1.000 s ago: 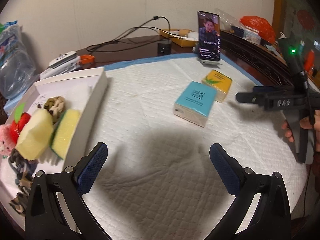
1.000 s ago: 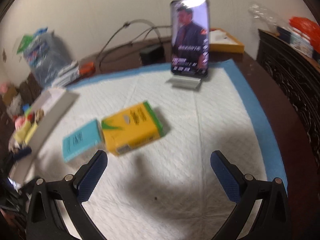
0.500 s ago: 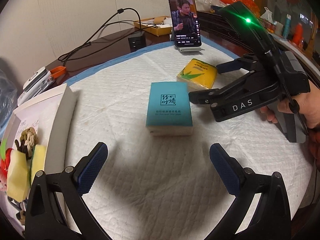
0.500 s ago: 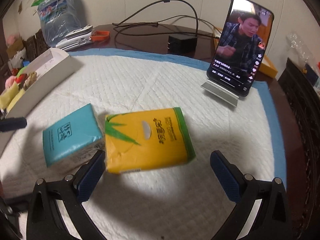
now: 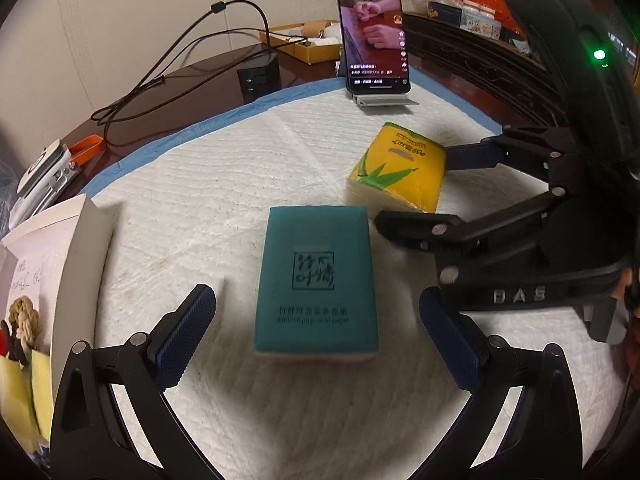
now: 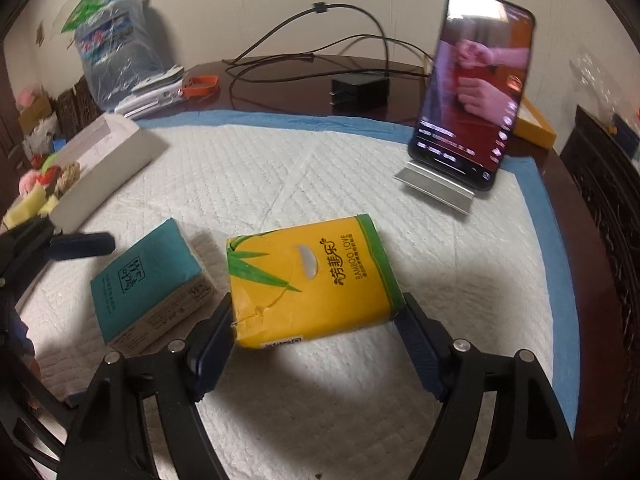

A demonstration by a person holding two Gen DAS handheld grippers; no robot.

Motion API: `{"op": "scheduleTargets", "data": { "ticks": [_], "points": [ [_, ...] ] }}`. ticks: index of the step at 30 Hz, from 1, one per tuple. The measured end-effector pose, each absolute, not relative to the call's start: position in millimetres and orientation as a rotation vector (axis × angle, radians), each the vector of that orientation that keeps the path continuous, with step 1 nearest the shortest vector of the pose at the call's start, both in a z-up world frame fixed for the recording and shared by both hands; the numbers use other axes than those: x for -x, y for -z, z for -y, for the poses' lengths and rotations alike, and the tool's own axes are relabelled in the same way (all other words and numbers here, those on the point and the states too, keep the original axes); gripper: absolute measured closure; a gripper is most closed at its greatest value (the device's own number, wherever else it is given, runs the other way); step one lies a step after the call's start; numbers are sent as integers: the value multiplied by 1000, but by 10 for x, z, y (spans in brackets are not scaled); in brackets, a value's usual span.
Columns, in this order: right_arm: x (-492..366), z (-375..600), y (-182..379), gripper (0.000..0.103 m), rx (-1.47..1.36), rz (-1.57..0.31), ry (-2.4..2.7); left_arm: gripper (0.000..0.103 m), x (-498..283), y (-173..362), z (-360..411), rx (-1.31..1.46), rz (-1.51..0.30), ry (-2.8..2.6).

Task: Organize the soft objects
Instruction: 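Grasp the teal tissue pack with the left gripper while the right grasps the yellow tissue pack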

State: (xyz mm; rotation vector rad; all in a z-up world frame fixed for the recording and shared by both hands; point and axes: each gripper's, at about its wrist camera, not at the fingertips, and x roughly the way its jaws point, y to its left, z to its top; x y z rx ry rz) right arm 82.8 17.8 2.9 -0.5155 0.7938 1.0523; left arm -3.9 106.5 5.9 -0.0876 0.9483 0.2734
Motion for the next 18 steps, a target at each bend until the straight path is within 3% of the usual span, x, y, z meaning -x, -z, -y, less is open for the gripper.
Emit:
{"op": "scheduleTargets", "data": {
  "ticks": [4,7,8,18],
  "points": [
    [-843,-254,-23,23,515,-798,-1077,3,-22,-16,-1104,102,-953,-280],
    [-856,-237,-31,28,500,-798,-1077,28,9,-44,-1099,119,-924,-242],
    [-860,-228,-33,28,493,-800,-1078,52,25,-62,-1089,117,-912,-241],
    [-683,90,-289,30,415,-582,-997,53,491,-349,-1149,171,-692,-355]
  ]
}}
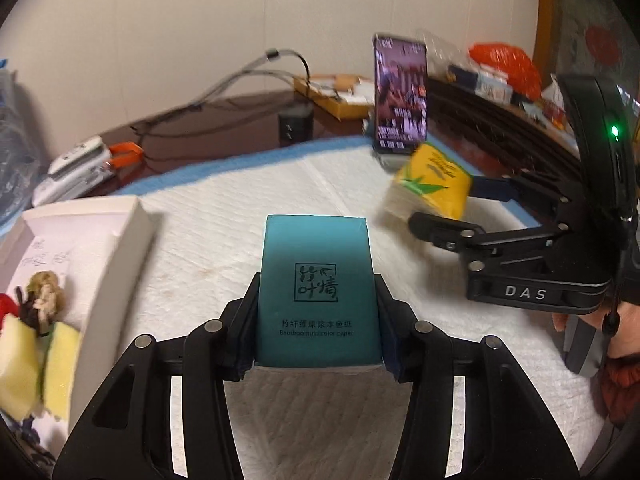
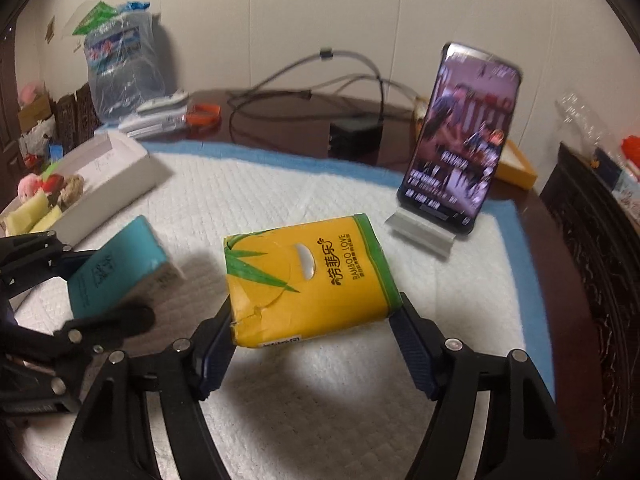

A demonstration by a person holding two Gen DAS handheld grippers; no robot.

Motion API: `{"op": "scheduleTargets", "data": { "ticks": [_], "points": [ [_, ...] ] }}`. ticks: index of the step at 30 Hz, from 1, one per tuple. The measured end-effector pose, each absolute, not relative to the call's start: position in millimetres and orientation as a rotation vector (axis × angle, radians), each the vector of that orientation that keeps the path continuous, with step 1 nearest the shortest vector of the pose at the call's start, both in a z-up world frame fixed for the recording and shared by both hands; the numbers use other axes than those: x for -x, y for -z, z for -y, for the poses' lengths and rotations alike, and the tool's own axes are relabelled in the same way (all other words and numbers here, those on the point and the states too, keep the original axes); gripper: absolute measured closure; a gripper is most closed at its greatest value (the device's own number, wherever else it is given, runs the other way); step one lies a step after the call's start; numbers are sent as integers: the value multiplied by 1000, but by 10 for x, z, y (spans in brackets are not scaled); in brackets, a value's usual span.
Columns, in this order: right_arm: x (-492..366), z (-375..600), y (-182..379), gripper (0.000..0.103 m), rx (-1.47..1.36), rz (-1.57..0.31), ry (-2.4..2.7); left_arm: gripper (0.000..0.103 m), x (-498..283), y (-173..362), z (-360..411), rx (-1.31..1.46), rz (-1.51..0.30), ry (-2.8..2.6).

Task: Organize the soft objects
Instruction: 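Grasp the teal tissue pack with the left gripper while the right grasps the yellow tissue pack, then lift and carry the teal pack with the left gripper while the right carries the yellow pack to the tray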

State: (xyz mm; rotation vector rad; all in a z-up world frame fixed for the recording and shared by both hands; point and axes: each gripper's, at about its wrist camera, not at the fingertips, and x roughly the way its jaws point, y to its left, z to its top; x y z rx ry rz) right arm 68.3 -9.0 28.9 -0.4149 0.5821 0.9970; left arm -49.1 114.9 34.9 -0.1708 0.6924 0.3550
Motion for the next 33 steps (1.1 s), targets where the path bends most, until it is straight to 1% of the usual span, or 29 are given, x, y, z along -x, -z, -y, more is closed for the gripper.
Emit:
{"op": "scheduleTargets", "data": {
  "ticks": [4,10,14,22,33],
  "points": [
    [-623,365,-452,30,295,-443,-935,53,701,-495,-1038,117,-556,-419],
    [-638,670,-554,30,122,-342,-856,53,946,-623,-983,82,-396,-497],
    [-514,710,-592,30,111,-265,-827,53,1078,-659,-1002,95,-325,-529],
    [-360,809,-592,30,108,-256,-837,53,1149,-673,-999,99,-302,-535],
    [-86,708,-573,30,148,-265,-896,53,1249,-657,-978,100,-326,-561]
  ]
}}
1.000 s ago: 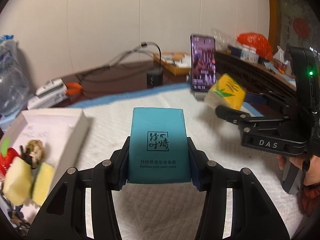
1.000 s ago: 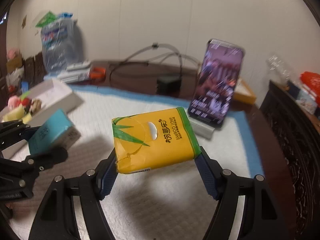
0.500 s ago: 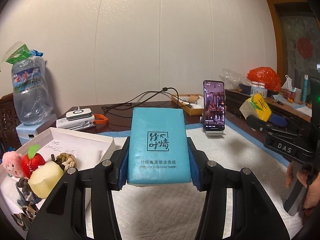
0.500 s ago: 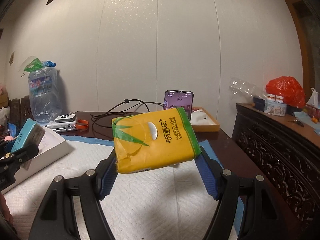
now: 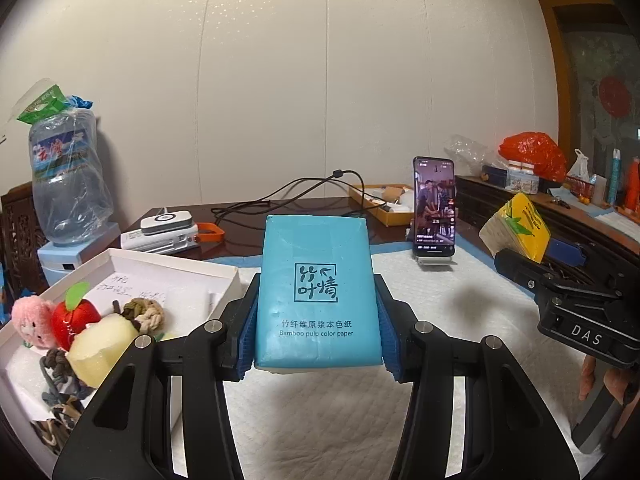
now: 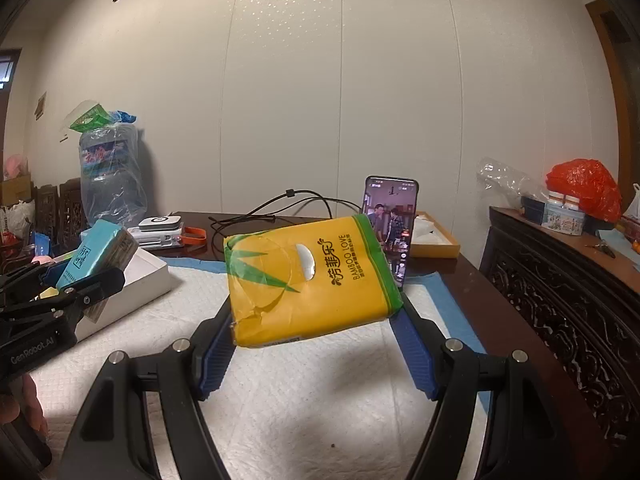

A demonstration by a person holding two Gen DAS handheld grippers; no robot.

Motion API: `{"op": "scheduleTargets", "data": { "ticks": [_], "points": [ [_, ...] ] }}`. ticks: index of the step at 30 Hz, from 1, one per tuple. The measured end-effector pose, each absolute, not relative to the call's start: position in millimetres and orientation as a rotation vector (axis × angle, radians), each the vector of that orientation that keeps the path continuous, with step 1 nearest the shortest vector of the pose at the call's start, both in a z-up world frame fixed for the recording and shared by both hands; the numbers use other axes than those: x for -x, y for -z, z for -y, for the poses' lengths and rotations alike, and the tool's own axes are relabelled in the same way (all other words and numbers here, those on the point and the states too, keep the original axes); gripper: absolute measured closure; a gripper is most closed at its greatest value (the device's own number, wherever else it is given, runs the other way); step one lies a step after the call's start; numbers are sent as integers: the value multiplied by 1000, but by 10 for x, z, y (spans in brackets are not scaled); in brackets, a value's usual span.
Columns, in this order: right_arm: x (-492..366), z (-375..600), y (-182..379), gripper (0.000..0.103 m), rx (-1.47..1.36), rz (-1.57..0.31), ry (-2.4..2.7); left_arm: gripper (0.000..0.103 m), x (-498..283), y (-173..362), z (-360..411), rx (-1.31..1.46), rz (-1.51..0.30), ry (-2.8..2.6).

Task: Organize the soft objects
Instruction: 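Lift and carry the teal pack with the left gripper while the right carries the yellow pack to the tray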

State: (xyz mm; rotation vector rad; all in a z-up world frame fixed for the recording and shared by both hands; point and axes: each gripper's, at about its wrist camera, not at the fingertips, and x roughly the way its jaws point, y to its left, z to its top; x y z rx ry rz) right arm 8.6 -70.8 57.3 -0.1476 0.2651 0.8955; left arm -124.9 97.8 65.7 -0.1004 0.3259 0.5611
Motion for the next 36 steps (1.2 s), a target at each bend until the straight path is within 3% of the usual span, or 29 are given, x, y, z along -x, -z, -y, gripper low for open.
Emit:
{"op": "scheduleTargets", "data": {
  "ticks": [36],
  "points": [
    [708,-41,-556,30,262,-311,-1148,53,2398,-749,-1330,197,-265,-730]
  ]
}}
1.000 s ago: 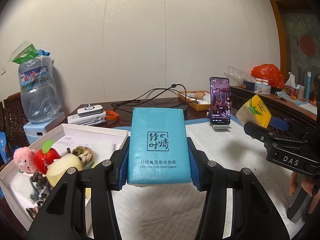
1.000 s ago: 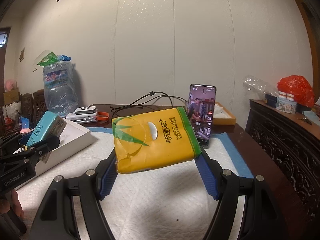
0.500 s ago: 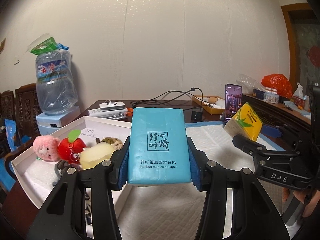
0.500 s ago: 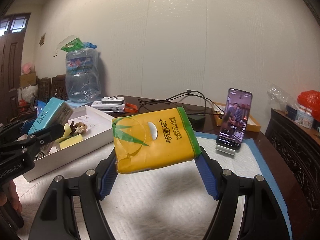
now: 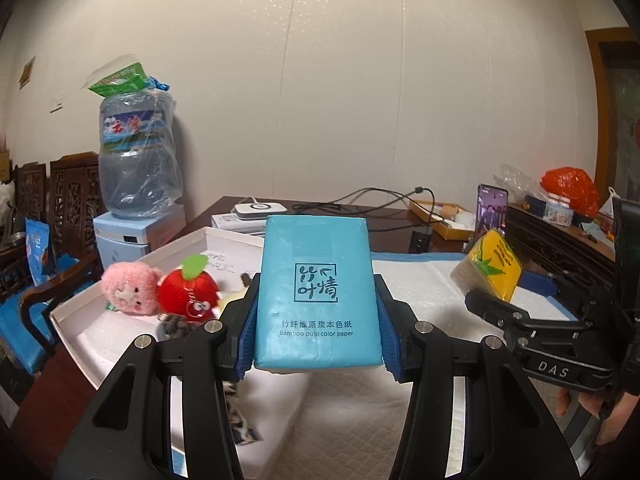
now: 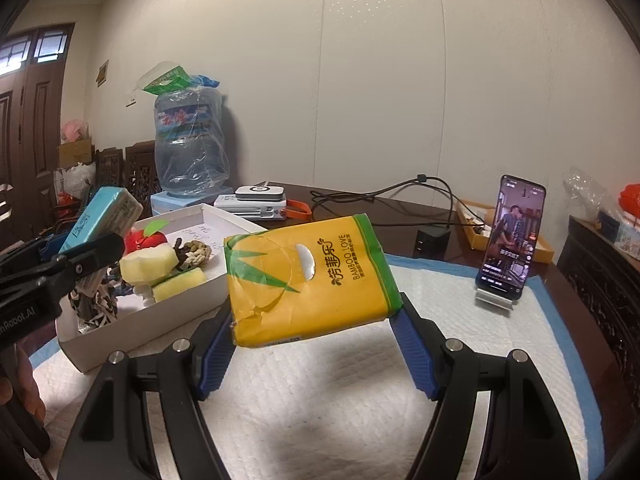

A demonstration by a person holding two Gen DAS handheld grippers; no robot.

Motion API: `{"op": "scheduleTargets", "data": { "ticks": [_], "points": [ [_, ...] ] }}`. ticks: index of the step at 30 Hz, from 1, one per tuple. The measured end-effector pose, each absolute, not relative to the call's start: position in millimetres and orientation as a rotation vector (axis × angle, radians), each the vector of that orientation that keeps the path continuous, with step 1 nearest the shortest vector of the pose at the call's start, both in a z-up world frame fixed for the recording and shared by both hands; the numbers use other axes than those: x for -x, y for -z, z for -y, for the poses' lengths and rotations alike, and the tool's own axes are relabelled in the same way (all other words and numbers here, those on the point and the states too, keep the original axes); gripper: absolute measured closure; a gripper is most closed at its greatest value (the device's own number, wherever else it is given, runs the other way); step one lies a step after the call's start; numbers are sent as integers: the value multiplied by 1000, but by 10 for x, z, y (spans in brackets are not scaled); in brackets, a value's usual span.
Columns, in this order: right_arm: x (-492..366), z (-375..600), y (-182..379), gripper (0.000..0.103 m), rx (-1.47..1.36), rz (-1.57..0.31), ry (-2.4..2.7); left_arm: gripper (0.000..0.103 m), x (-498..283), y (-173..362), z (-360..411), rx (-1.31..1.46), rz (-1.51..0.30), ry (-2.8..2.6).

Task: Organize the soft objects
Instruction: 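Lift and carry the teal pack with the left gripper while the right carries the yellow pack to the tray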

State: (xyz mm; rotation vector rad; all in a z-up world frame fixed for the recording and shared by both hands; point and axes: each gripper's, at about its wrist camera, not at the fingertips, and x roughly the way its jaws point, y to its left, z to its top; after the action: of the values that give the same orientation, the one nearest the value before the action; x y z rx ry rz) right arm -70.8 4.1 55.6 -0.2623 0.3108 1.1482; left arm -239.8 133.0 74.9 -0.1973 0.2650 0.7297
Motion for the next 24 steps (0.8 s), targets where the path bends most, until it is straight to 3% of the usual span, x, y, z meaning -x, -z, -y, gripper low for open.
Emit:
{"op": "scheduleTargets", "data": {
  "ticks": [24],
  "points": [
    [1050,-493,-807,30,248,-293,-1287,53,3133,-999,-1807,247,-196,-901]
  ]
}}
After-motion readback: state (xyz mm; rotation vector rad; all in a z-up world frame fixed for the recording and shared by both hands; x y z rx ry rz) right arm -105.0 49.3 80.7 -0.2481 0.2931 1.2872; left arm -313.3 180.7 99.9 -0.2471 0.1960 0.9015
